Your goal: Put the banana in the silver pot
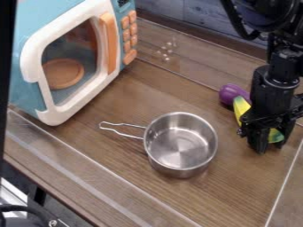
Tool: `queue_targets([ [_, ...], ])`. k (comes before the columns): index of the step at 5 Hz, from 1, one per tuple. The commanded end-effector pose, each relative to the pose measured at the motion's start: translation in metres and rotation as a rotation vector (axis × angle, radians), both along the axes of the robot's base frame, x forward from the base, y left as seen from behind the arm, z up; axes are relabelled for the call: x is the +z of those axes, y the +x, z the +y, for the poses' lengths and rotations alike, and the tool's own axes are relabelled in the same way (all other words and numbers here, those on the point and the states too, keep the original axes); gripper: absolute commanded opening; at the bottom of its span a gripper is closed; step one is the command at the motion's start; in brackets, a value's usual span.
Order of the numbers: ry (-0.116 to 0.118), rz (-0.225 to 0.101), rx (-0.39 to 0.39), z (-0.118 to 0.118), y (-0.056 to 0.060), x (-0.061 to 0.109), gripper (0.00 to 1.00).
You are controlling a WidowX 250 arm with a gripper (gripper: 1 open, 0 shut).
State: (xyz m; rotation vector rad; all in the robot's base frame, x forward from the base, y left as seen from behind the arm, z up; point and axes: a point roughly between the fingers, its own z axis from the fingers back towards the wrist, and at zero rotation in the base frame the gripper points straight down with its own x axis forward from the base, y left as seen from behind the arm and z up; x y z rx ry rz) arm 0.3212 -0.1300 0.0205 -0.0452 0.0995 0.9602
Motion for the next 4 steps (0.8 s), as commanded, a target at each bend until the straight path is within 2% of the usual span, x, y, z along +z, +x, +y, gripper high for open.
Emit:
queue_targets([
  [1,0.023,-0.006,-0.004,-0.0003,-0.0012,0.0095,0.0],
  [4,0.087,0.037,-0.036,-0.0006,-0.0078,0.011,0.0],
])
